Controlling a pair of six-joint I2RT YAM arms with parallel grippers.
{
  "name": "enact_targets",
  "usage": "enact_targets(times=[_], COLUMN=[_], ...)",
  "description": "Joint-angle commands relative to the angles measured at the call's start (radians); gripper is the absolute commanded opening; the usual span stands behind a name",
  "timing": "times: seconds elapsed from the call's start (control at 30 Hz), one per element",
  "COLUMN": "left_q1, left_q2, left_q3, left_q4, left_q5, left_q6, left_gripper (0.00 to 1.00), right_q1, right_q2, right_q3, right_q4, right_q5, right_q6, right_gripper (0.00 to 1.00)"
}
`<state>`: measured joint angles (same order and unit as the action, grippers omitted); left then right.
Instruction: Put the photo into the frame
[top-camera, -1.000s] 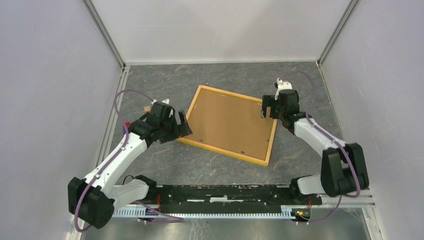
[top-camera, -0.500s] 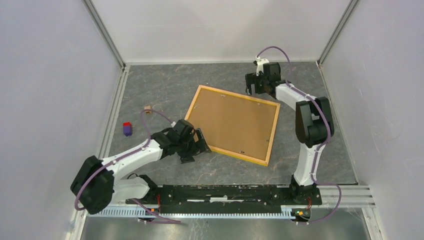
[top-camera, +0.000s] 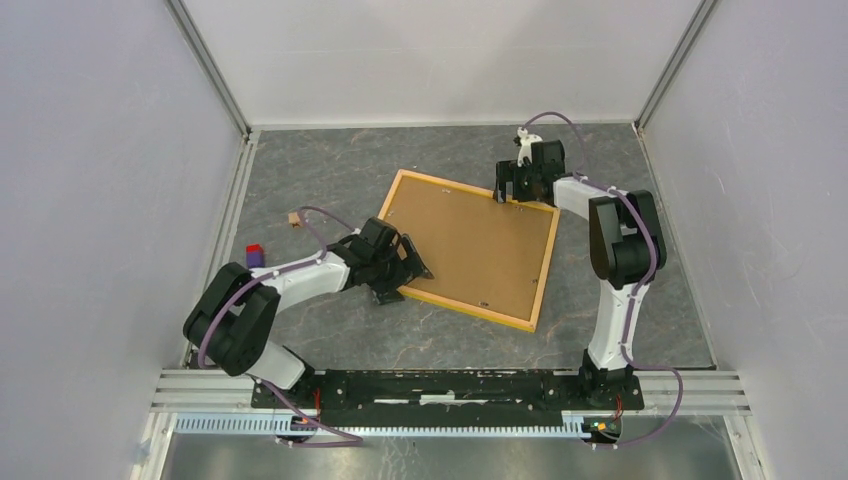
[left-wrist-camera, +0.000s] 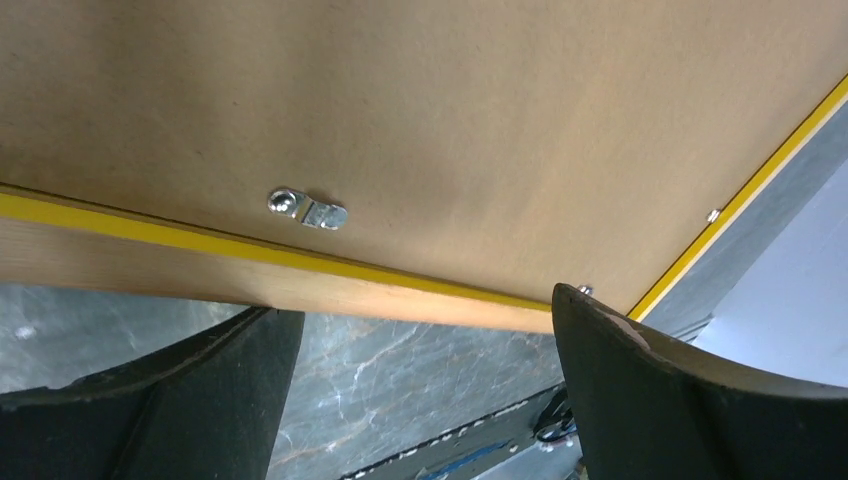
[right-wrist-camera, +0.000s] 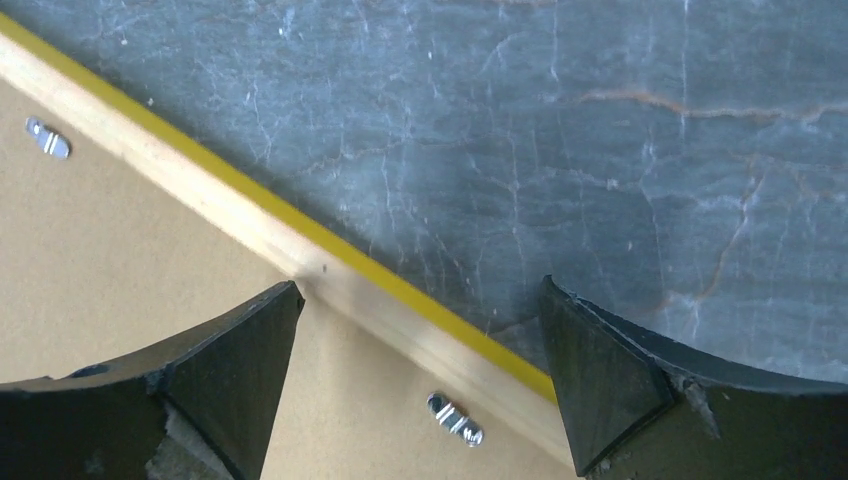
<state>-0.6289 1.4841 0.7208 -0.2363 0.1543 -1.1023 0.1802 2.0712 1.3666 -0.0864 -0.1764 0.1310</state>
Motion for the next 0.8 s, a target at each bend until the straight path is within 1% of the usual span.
enact_targets(times=[0.0,0.1,0.2,0.3,0.37,0.43,0.5,0.57,0.63,0.7,0.77], left_q1=[0.078,0.134,0.196,0.241,0.262,0.27,0.27,0.271,0.273,0.275,0.276], left_q2=[0.056,0.112,0.181,0.232,0.267,0.282,0.293,0.297,0.287,0.283,0.285], left_q3=[0.045,0.081,0.163,0.254,0.312,0.352,0.38,0.374,0.344,0.33,0.336], left_q4=[0.039,0.021,-0.055,-0.114,-0.164,-0.181,-0.201,-0.193,-0.156,-0.138,-0.141], left_q5=[0.011,0.03,0.049,0.051,0.058,0.069,0.075,0.088,0.097,0.103,0.106], left_q6=[0.082,0.137,0.23,0.32,0.352,0.362,0.367,0.362,0.355,0.357,0.367], left_gripper=[1.0,1.0,1.0,1.0,1.0,0.99,0.98,0.98,0.98,0.98,0.98], right_q1=[0.001,0.001,0.008,0.028,0.047,0.074,0.098,0.111,0.111,0.112,0.114], right_q2=[-0.068,-0.148,-0.247,-0.342,-0.387,-0.415,-0.422,-0.417,-0.412,-0.409,-0.415], right_q3=[-0.15,-0.303,-0.494,-0.654,-0.713,-0.728,-0.709,-0.685,-0.674,-0.666,-0.663], right_q4=[-0.001,0.066,0.174,0.247,0.259,0.227,0.156,0.095,0.064,0.044,0.029], right_q5=[-0.024,-0.07,-0.14,-0.149,-0.127,-0.078,0.04,0.146,0.159,0.152,0.147], right_q6=[0.045,0.106,0.174,0.229,0.25,0.231,0.189,0.146,0.11,0.089,0.079], right_gripper=[0.94,0.93,0.92,0.91,0.91,0.9,0.89,0.85,0.76,0.69,0.66])
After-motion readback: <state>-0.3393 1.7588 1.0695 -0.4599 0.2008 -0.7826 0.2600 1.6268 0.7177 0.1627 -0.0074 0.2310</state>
